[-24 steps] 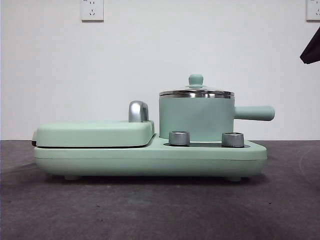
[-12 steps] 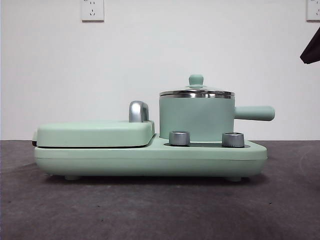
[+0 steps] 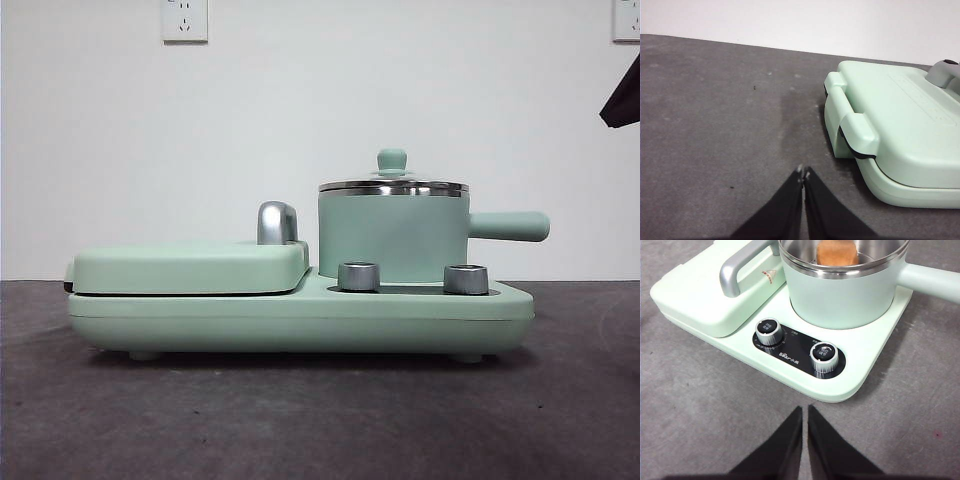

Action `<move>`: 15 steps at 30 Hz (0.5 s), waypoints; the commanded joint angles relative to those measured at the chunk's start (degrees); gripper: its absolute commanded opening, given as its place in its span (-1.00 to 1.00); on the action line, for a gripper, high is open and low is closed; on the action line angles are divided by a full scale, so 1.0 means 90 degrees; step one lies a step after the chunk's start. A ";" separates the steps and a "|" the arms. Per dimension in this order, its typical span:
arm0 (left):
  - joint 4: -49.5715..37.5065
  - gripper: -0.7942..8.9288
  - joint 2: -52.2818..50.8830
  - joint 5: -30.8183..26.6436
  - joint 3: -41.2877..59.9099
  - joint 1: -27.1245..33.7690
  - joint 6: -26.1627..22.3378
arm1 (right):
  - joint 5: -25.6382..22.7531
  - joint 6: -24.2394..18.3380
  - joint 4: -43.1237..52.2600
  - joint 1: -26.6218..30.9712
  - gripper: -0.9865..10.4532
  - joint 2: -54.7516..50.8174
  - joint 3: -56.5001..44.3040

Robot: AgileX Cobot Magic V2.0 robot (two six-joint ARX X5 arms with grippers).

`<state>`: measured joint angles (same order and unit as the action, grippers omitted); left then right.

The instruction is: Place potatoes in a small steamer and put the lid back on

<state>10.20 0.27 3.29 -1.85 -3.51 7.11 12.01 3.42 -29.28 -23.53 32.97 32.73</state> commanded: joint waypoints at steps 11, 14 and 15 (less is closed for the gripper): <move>0.0010 -0.82 -0.0010 0.0012 0.0124 0.0000 0.0024 | -0.0260 -0.0838 0.0138 0.0056 -0.80 -0.0129 -0.0027; 0.0010 -0.82 -0.0010 0.0012 0.0124 0.0000 0.0024 | -0.0583 -0.0974 0.0663 0.0432 -0.80 -0.0624 -0.0554; 0.0010 -0.82 -0.0010 0.0012 0.0124 0.0000 0.0024 | -0.0583 -0.0959 0.0865 0.0595 -0.80 -0.0840 -0.0797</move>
<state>10.20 0.27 3.29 -1.85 -3.51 7.11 7.20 -3.27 -22.59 -19.03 26.52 27.31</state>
